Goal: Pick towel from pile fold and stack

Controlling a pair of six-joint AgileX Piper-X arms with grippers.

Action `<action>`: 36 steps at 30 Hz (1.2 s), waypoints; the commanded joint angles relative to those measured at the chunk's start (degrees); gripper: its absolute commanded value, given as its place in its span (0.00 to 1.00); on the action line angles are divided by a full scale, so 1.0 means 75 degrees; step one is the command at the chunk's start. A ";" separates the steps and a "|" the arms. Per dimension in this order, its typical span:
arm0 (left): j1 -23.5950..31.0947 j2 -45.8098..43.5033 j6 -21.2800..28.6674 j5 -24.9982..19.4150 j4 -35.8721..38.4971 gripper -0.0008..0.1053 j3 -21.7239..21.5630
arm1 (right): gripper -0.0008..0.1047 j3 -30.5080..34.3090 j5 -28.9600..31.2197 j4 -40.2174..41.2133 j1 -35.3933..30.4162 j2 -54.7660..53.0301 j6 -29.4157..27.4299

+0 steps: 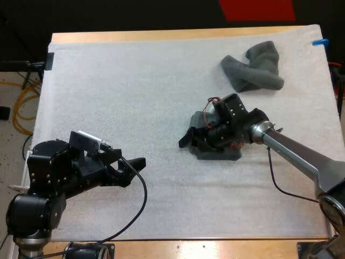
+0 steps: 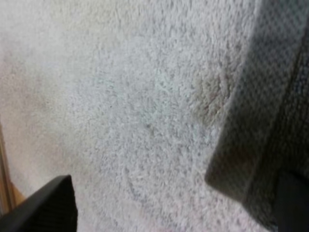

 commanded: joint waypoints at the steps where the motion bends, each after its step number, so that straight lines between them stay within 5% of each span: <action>1: -0.0031 0.0014 0.0038 0.0079 -0.0035 0.72 -0.0014 | 0.71 -0.0003 -0.0034 0.0009 0.0001 -0.0260 -0.0014; 8: -0.0031 0.0269 0.0053 0.0071 -0.0308 0.72 0.0004 | 0.63 -0.0003 0.1097 0.0798 0.0001 -0.1525 -0.0694; 18: -0.1034 0.1473 0.0097 0.0035 -0.1148 0.72 0.0004 | 0.80 -0.0003 0.2556 0.3167 0.0001 -0.3792 -0.1681; 24: -0.1605 0.2818 -0.0174 -0.0622 -0.2130 0.72 0.0004 | 0.80 -0.0003 0.3659 0.3806 0.0001 -0.5160 -0.1733; 36: -0.1634 0.5778 -0.1319 -0.0037 -0.4584 0.72 0.0004 | 0.80 -0.0003 0.4251 0.5008 0.0001 -0.7195 -0.1095</action>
